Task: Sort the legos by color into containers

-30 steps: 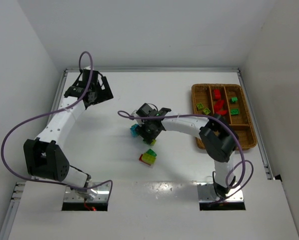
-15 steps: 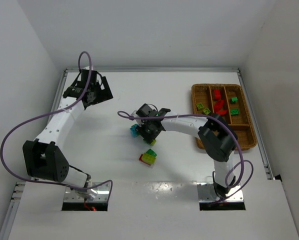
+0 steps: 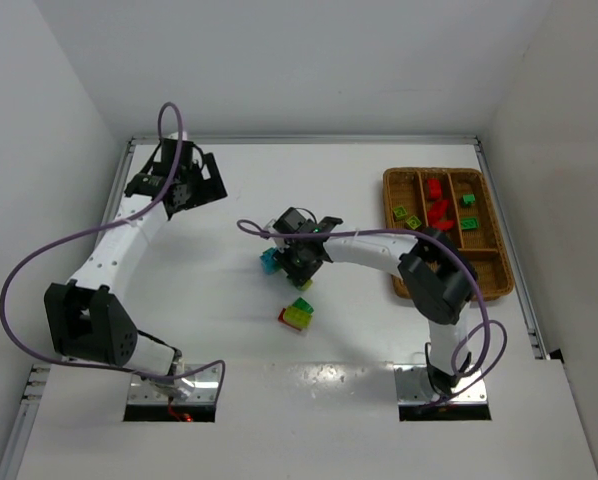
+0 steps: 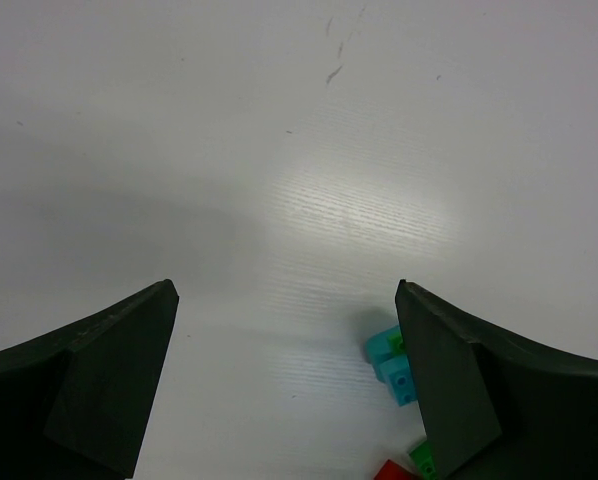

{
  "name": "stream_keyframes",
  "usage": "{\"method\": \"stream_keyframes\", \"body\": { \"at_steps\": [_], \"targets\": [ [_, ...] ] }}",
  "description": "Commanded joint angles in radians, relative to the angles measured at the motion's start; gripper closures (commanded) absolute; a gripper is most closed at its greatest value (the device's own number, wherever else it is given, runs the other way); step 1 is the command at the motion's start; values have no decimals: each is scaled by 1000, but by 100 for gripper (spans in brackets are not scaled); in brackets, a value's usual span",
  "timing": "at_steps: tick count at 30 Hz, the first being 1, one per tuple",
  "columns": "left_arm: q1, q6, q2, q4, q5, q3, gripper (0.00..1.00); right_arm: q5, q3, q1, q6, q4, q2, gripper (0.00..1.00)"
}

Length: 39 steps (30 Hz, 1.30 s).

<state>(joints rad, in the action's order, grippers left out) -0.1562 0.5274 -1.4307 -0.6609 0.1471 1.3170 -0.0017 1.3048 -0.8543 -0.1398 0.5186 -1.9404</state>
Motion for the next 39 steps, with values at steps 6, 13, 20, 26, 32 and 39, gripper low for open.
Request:
{"method": "stream_keyframes", "body": {
  "at_steps": [6, 13, 20, 26, 32, 39],
  "targets": [
    [12, -150, 107, 139, -550, -31, 0, -200, 7, 118, -92, 69, 312, 82],
    [-8, -168, 64, 320, -1205, -108, 0, -640, -59, 303, -155, 24, 495, 82],
    [-45, -146, 23, 363, -1360, -108, 0, -903, -119, 386, -268, -162, 538, 85],
    [-120, -170, 21, 374, -1437, -108, 0, -1064, -142, 434, -395, -351, 538, 85],
    [-158, -181, 32, 374, -1465, -99, 0, -1121, -128, 443, -462, -442, 506, 85],
    [-195, -181, -11, 374, -1454, -81, 10, -1126, -81, 432, -420, -392, 460, 83]
  ]
}}
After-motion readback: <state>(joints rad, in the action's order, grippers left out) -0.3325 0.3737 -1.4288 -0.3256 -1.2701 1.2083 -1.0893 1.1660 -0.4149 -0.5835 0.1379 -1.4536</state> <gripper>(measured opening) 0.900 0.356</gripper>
